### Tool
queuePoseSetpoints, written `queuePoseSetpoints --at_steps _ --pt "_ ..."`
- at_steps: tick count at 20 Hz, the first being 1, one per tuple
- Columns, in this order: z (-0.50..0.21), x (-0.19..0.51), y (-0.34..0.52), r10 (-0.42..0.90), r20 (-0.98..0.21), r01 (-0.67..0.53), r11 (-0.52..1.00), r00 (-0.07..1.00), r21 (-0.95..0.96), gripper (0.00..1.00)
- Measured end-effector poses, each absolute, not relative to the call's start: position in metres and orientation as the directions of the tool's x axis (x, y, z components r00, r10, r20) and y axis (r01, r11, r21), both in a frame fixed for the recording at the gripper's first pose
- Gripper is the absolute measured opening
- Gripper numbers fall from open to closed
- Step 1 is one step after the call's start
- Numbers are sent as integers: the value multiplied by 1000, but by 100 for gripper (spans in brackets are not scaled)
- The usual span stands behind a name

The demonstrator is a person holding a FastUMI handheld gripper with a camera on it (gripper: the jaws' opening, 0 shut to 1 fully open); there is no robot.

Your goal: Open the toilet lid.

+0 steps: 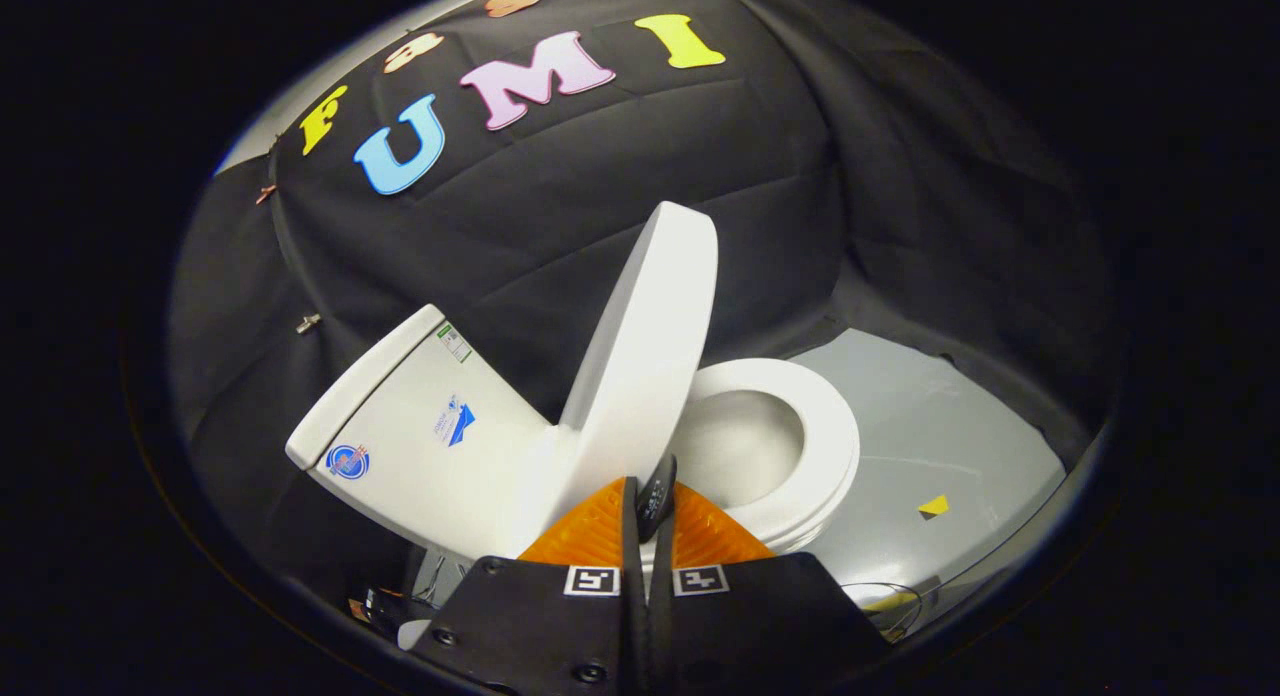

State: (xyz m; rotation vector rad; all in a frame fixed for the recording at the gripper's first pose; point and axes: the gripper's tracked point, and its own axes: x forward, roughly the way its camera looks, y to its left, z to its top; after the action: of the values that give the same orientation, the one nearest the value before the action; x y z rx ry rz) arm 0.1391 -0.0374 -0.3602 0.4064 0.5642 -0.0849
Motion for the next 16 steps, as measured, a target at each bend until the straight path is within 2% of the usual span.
queuePoseSetpoints --at_steps 9,16 --pt "-300 152 38 17 -479 43 993 878 114 5" --pt "-271 167 119 102 -419 -91 995 902 47 5"
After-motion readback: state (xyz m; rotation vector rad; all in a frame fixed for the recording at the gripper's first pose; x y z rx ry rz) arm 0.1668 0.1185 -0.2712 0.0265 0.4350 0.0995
